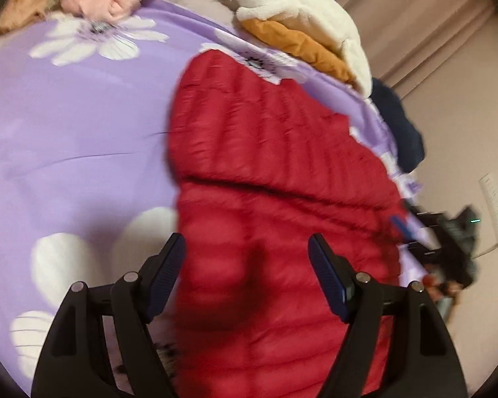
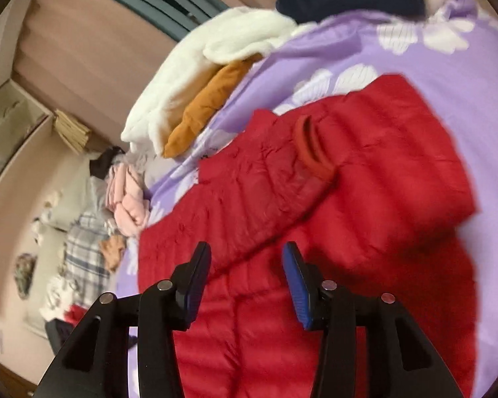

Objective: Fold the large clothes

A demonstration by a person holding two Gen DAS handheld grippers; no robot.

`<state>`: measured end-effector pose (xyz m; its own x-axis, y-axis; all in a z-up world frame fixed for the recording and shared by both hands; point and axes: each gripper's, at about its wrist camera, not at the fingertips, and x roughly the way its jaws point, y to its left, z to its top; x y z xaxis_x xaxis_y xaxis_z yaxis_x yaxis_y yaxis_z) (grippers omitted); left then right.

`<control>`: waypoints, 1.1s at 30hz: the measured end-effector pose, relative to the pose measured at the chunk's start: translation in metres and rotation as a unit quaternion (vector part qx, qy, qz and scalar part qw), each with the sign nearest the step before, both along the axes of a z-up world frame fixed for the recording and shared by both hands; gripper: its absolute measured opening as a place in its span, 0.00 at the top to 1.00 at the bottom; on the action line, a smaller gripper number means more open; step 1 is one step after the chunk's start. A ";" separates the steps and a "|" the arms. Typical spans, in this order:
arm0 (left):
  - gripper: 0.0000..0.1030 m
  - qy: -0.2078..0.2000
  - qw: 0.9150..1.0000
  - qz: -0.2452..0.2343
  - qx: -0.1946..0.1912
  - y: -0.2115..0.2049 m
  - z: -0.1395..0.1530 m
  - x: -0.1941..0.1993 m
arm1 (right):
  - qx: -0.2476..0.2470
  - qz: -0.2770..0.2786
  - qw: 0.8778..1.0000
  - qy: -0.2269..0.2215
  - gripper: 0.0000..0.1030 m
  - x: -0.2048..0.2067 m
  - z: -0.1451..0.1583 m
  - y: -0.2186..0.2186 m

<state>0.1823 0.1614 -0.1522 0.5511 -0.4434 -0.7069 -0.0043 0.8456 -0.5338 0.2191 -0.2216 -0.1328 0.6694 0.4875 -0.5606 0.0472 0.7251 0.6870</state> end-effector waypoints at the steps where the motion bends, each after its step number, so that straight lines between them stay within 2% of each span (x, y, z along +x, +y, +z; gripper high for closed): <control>1: 0.26 0.001 1.000 -0.001 -0.002 -0.003 0.001 0.005 | 0.006 -0.008 1.000 0.016 0.56 0.007 -0.007 0.000; 3: 0.26 0.001 1.000 -0.004 -0.004 -0.011 0.002 0.016 | 0.042 -0.014 0.998 0.033 0.56 0.019 -0.019 0.000; 5: 0.26 0.006 1.000 -0.009 -0.009 -0.019 0.002 0.025 | 0.068 -0.030 0.997 0.036 0.73 0.023 -0.027 -0.003; 6: 0.26 0.007 1.000 -0.011 -0.008 -0.022 0.002 0.029 | 0.072 -0.034 0.996 0.036 0.87 0.023 -0.027 -0.003; 9: 0.26 0.004 1.000 -0.018 -0.004 -0.028 0.006 0.031 | 0.051 -0.033 0.998 0.011 0.93 0.005 -0.013 -0.003; 12: 0.26 -0.005 1.000 -0.021 0.007 -0.028 0.010 0.029 | 0.014 -0.011 1.000 -0.014 0.93 -0.026 0.004 0.000; 14: 0.25 -0.009 1.000 -0.020 0.015 -0.028 0.010 0.028 | -0.021 0.009 1.000 0.014 0.93 -0.039 -0.004 0.001; 16: 0.25 -0.005 1.000 -0.020 0.019 -0.030 0.009 0.027 | -0.033 0.021 0.997 0.060 0.92 -0.039 -0.023 -0.002; 18: 0.25 -0.003 1.000 -0.021 0.021 -0.031 0.009 0.026 | -0.014 0.019 0.996 0.084 0.85 -0.042 -0.034 -0.012; 20: 0.25 -0.012 0.999 -0.023 0.032 -0.033 0.014 0.023 | 0.003 0.018 0.996 0.087 0.81 -0.049 -0.031 -0.022; 22: 0.25 -0.021 0.999 -0.023 0.041 -0.033 0.019 0.022 | -0.019 0.014 0.997 0.070 0.67 -0.061 -0.016 -0.029; 24: 0.25 -0.031 0.998 -0.025 0.047 -0.034 0.023 0.023 | -0.074 0.002 0.997 0.033 0.67 -0.073 0.006 -0.030; 26: 0.26 -0.035 0.998 -0.026 0.050 -0.037 0.024 0.027 | -0.124 -0.004 0.992 -0.023 0.67 -0.080 0.027 -0.028; 28: 0.27 -0.045 0.997 -0.029 0.062 -0.043 0.026 0.033 | -0.141 0.014 0.988 -0.055 0.67 -0.071 0.033 -0.019; 29: 0.27 -0.052 0.995 -0.031 0.077 -0.048 0.025 0.037 | -0.149 0.019 0.987 -0.057 0.67 -0.065 0.030 -0.015; 31: 0.34 -0.054 0.992 -0.035 0.104 -0.056 0.019 0.048 | -0.192 0.032 0.979 -0.057 0.67 -0.046 0.023 0.002; 33: 0.47 -0.029 0.991 -0.037 0.124 -0.059 0.003 0.063 | -0.235 0.033 0.970 -0.049 0.67 -0.031 0.010 0.014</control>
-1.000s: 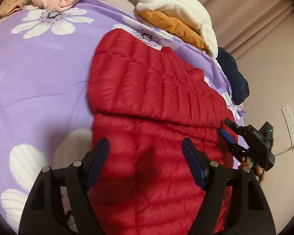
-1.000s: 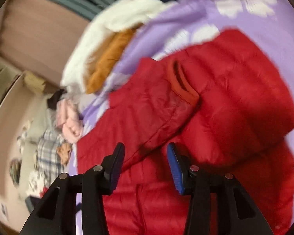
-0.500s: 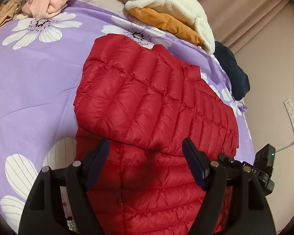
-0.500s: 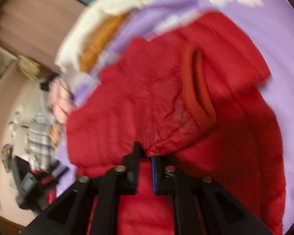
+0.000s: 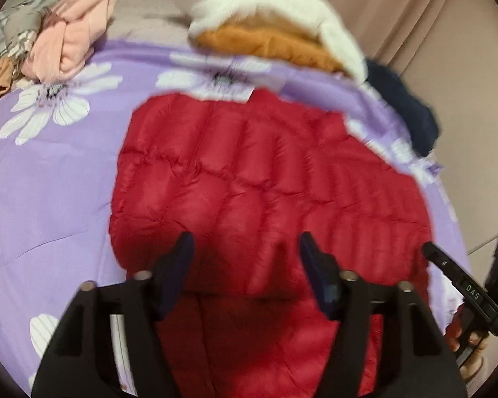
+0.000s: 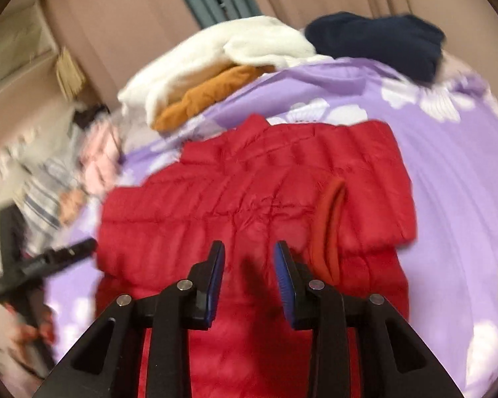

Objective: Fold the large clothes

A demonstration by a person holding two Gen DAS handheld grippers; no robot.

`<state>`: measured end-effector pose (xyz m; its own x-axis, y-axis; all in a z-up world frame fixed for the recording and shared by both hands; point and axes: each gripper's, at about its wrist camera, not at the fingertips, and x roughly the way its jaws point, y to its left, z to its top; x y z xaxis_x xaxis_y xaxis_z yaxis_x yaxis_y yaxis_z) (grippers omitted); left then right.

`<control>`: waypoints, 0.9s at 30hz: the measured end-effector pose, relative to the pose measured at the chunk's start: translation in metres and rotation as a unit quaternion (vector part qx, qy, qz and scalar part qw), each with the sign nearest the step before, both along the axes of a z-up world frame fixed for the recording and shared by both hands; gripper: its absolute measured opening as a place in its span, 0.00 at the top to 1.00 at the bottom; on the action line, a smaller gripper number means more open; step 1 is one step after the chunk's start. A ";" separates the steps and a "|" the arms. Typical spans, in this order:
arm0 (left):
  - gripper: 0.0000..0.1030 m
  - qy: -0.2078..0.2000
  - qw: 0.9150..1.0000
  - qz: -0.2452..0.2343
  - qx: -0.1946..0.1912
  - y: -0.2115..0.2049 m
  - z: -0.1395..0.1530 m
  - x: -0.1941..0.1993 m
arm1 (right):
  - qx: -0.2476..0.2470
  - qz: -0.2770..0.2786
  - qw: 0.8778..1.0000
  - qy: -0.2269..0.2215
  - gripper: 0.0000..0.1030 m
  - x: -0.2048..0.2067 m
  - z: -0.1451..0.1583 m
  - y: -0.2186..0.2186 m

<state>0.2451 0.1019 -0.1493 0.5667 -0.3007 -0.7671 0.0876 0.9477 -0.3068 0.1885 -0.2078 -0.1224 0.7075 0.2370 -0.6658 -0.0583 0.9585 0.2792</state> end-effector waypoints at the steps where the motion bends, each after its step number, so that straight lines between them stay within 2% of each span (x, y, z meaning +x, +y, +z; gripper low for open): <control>1: 0.49 0.014 1.000 0.003 0.009 -0.001 -0.009 0.007 | -0.005 0.000 1.000 0.008 0.68 0.003 -0.004 0.001; 5: 0.48 0.052 0.999 0.000 0.015 0.003 -0.038 0.022 | -0.006 -0.001 0.999 0.045 0.69 0.023 -0.032 0.001; 10: 0.47 0.060 0.998 -0.001 0.007 0.009 -0.028 0.013 | 0.006 0.012 0.998 0.060 0.69 0.022 -0.025 -0.006; 11: 0.43 0.062 0.998 -0.001 -0.005 0.013 -0.023 0.006 | 0.017 0.012 0.998 0.059 0.69 0.015 -0.020 -0.009; 12: 0.34 0.059 0.998 -0.002 -0.015 0.018 -0.017 -0.004 | 0.034 0.015 0.998 0.053 0.68 0.006 -0.013 -0.014; 14: 0.22 0.050 0.998 0.005 -0.025 0.027 -0.006 -0.026 | 0.053 0.017 0.998 0.040 0.64 -0.016 0.000 -0.022; 15: 0.19 0.046 0.998 0.007 -0.033 0.032 -0.001 -0.036 | 0.056 0.014 0.998 0.032 0.57 -0.028 0.006 -0.027; 16: 0.19 0.043 0.998 0.010 -0.043 0.039 0.003 -0.048 | 0.058 0.013 0.998 0.026 0.51 -0.040 0.010 -0.032; 17: 0.19 0.043 0.997 0.016 -0.057 0.046 0.005 -0.061 | 0.060 0.011 0.998 0.024 0.50 -0.054 0.013 -0.040; 24: 0.17 0.074 0.987 0.044 -0.138 0.079 -0.014 -0.138 | 0.067 -0.029 0.996 0.057 0.49 -0.116 0.002 -0.085; 27: 0.17 0.088 0.984 0.047 -0.148 0.075 -0.027 -0.154 | 0.084 -0.050 0.992 0.080 0.49 -0.132 -0.012 -0.100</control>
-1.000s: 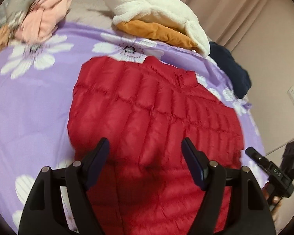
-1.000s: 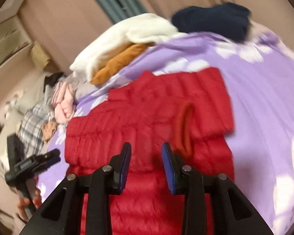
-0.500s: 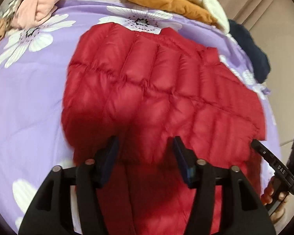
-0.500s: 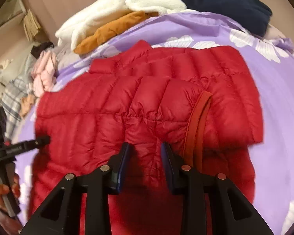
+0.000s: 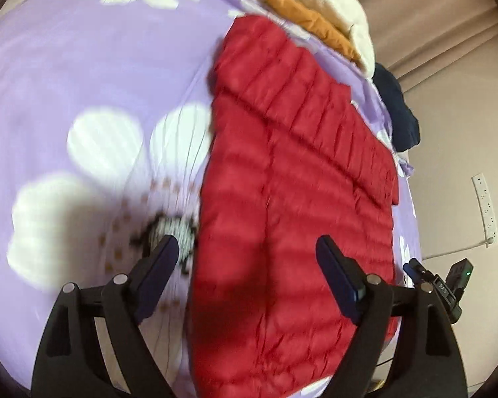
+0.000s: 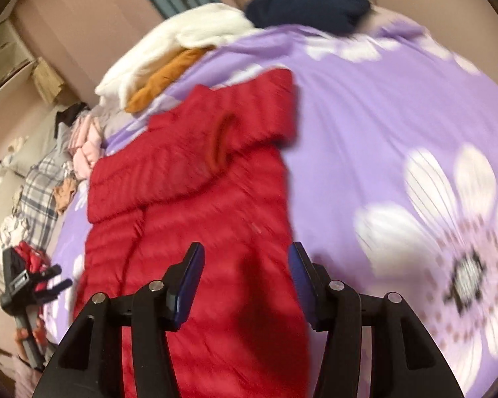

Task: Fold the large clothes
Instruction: 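Grasp the jacket hem with both grippers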

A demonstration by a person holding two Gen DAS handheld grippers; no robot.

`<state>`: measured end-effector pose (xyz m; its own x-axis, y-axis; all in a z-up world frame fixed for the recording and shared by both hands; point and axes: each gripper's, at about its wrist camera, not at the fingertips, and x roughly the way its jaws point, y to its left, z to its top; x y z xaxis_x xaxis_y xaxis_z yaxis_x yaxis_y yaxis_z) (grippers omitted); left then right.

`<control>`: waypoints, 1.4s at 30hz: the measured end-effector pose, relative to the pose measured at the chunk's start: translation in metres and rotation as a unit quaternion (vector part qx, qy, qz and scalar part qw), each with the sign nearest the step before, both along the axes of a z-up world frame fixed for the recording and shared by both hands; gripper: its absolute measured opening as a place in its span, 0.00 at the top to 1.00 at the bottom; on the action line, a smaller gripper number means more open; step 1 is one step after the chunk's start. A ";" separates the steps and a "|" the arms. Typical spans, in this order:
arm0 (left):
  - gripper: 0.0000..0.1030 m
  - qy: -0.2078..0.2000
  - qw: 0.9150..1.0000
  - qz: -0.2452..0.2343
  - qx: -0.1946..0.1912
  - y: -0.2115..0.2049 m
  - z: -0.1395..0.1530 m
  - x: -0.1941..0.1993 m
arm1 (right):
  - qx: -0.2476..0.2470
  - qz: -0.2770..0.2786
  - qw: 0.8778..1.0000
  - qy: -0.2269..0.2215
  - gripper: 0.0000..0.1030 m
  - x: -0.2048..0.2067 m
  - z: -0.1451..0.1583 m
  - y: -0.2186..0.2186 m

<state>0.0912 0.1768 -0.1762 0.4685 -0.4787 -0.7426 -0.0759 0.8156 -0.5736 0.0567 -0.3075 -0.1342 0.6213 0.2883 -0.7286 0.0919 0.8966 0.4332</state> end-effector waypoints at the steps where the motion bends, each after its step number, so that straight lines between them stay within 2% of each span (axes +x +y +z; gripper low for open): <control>1: 0.17 0.006 1.000 -0.001 -0.006 -0.002 -0.005 -0.005 | 0.008 -0.004 1.000 0.009 0.49 -0.004 -0.005 -0.004; 5: 0.17 0.017 0.999 0.001 -0.043 -0.008 -0.023 -0.022 | 0.036 -0.005 0.999 0.020 0.49 -0.017 -0.019 -0.010; 13: 0.16 0.019 0.994 -0.002 -0.111 -0.010 -0.028 -0.043 | 0.110 0.038 0.992 0.045 0.49 -0.027 -0.038 0.000; 19: 0.16 0.027 0.990 -0.022 -0.137 -0.014 -0.029 -0.061 | 0.182 0.067 0.980 0.053 0.48 -0.039 -0.047 0.005; 27: 0.16 0.035 0.988 -0.052 -0.138 -0.040 -0.030 -0.058 | 0.185 0.066 0.980 0.042 0.48 -0.033 -0.050 0.016; 32: 0.17 0.036 0.986 -0.069 -0.144 -0.054 -0.032 -0.058 | 0.142 0.068 0.987 0.038 0.51 -0.031 -0.047 0.030; 34: 0.23 0.037 0.987 -0.065 -0.143 -0.055 -0.033 -0.059 | 0.126 0.064 0.989 0.036 0.59 -0.033 -0.046 0.033; 36: 0.44 0.043 0.986 -0.059 -0.149 -0.051 -0.033 -0.059 | 0.112 0.063 0.991 0.034 0.66 -0.034 -0.044 0.032; 37: 0.51 0.045 0.986 -0.056 -0.152 -0.050 -0.033 -0.060 | 0.108 0.063 0.992 0.031 0.72 -0.034 -0.041 0.031; 39: 0.73 0.041 0.986 -0.048 -0.152 -0.043 -0.029 -0.061 | 0.096 0.066 0.993 0.016 0.77 -0.037 -0.033 0.031; 42: 0.78 0.018 0.987 -0.032 -0.155 -0.037 -0.015 -0.062 | 0.080 0.070 0.994 -0.024 0.80 -0.042 -0.013 0.036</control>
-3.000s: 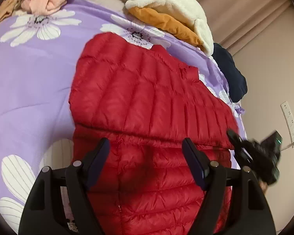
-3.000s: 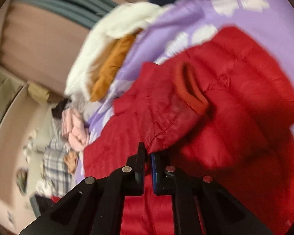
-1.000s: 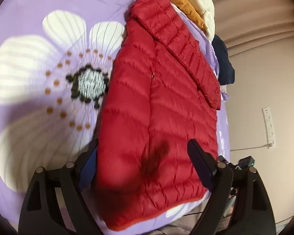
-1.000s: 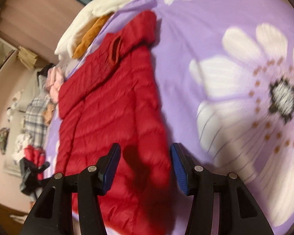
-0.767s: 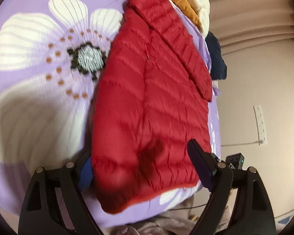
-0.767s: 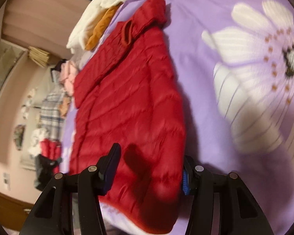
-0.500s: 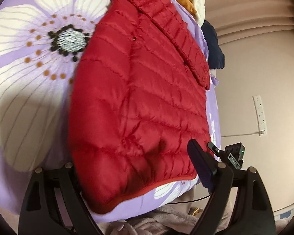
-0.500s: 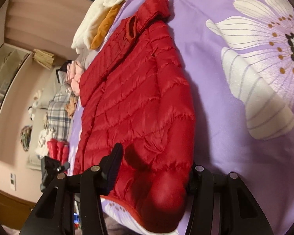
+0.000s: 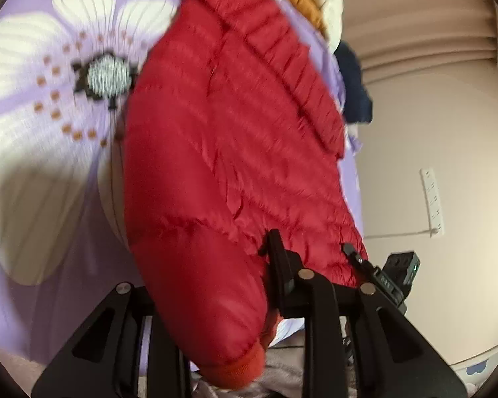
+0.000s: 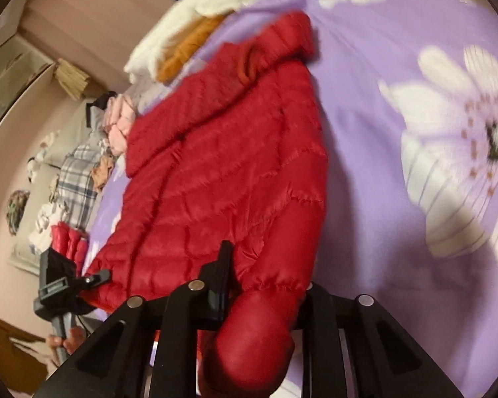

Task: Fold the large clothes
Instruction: 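Grasp the jacket hem with both grippers, then lift the hem with both grippers and fold it toward the collar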

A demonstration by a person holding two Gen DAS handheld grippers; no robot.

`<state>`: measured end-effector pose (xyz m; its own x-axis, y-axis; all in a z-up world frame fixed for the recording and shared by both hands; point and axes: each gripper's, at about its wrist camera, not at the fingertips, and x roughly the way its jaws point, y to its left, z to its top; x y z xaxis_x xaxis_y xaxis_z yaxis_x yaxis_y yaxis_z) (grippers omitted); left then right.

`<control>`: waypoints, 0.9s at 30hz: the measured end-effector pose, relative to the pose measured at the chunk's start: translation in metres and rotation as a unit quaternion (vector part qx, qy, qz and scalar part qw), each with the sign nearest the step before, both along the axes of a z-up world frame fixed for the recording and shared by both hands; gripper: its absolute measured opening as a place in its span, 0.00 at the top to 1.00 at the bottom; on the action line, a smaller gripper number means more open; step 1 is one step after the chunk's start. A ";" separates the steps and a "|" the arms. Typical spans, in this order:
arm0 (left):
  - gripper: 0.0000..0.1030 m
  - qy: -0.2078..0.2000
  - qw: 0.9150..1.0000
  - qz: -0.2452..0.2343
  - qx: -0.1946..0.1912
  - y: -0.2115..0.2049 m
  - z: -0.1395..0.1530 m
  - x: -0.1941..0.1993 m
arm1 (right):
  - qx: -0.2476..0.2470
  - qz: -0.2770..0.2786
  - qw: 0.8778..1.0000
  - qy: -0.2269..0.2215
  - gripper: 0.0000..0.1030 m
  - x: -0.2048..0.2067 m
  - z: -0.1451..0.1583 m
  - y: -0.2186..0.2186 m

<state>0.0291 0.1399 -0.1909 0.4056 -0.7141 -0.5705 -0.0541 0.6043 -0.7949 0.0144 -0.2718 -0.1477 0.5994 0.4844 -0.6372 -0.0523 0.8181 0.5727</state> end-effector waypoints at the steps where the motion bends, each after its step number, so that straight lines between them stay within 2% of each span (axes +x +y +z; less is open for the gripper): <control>1: 0.78 -0.012 1.000 0.004 0.000 0.001 0.007 -0.001 | -0.002 0.000 1.000 -0.012 0.80 -0.001 0.006 0.001; 5: 0.80 -0.079 0.996 0.007 0.033 -0.002 0.048 -0.004 | -0.012 0.001 0.998 -0.066 0.82 -0.007 0.032 0.006; 11: 0.82 -0.183 0.981 0.003 0.062 -0.009 0.111 -0.019 | 0.000 0.013 0.992 -0.129 0.83 -0.018 0.065 0.006; 15: 0.82 -0.227 0.971 -0.006 0.073 -0.009 0.142 -0.034 | -0.005 0.043 0.984 -0.171 0.83 -0.034 0.089 0.006; 20: 0.82 -0.273 0.960 -0.012 0.062 -0.004 0.179 -0.053 | -0.014 0.090 0.969 -0.228 0.83 -0.057 0.122 0.009; 27: 0.80 -0.317 0.947 -0.023 0.048 0.000 0.220 -0.076 | 0.019 0.106 0.953 -0.282 0.83 -0.079 0.160 -0.003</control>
